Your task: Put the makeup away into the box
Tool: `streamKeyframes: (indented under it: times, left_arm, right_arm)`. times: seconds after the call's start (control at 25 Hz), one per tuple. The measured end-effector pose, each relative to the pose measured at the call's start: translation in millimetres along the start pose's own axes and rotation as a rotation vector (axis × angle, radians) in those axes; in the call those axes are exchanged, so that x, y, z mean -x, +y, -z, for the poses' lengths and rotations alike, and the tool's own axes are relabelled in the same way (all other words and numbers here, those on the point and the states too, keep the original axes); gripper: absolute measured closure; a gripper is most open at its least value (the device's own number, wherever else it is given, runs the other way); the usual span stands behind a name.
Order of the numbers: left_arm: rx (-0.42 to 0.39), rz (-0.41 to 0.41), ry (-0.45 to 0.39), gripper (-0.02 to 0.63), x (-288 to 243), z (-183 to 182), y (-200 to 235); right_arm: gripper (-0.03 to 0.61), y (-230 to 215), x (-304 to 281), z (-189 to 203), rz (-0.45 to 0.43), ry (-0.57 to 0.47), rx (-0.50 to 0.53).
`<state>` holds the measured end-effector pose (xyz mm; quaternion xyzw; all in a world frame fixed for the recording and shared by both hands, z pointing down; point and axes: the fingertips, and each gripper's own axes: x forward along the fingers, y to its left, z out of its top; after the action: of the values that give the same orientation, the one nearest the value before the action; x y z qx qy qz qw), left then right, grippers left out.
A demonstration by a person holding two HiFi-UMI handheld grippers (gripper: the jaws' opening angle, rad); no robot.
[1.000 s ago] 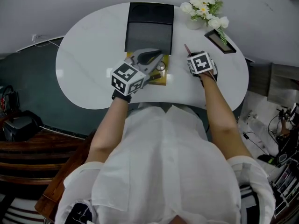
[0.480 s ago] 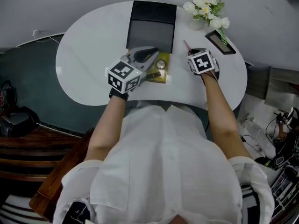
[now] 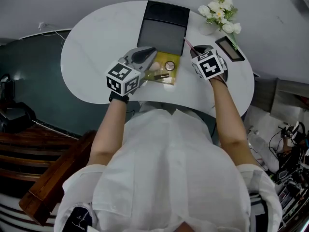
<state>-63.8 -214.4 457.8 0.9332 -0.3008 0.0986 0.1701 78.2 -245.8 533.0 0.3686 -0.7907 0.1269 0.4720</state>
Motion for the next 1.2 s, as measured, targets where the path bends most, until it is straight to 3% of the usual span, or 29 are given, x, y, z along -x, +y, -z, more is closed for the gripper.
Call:
streamKeyframes:
  times: [0.32,0.64,1.04,1.2]
  left_arm:
    - [0.028,-0.064,-0.014,0.592,31.2,11.6,6.5]
    - [0.049,-0.101,-0.021,0.592,53.1,19.2,12.7]
    - [0.060,-0.127,-0.032,0.592,70.3,22.8,20.4]
    - [0.063,-0.128,-0.036,0.592,74.5,23.0,20.9]
  right_arm:
    - [0.526,86.5,-11.4,-29.8,-0.189,-0.028,0.264]
    - [0.526,157.1,-30.1,-12.2,-0.368,0.049,0.621]
    - [0.526,181.6,-43.2,2.2,-0.442,0.114,0.735]
    - [0.526,185.0,-42.8,0.0,-0.441,0.102,0.731]
